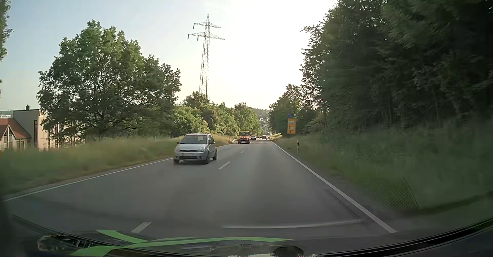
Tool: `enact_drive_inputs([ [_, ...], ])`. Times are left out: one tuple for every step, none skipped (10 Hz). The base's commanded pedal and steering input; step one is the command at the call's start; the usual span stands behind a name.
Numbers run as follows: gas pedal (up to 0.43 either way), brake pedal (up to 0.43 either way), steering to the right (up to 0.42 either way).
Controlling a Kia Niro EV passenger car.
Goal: Follow the waypoints while adhering to traffic rules and regulations
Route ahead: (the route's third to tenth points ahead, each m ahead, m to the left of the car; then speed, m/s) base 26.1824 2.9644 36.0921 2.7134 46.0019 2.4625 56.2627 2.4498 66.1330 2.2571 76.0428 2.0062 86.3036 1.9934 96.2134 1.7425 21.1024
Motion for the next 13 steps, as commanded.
enact_drive_inputs([
  [0.098, 0.0, 0.002],
  [0.098, 0.0, 0.002],
  [0.098, 0.0, 0.001],
  [0.098, 0.0, 0.001],
  [0.11, 0.0, 0.002],
  [0.13, 0.0, 0.001],
  [0.138, 0.0, 0.001],
  [0.138, 0.0, 0.002],
  [0.15, 0.0, 0.002],
  [0.15, 0.0, 0.001],
  [0.15, 0.0, 0.002],
  [0.15, 0.0, 0.001],
  [0.15, 0.0, 0.002],
])
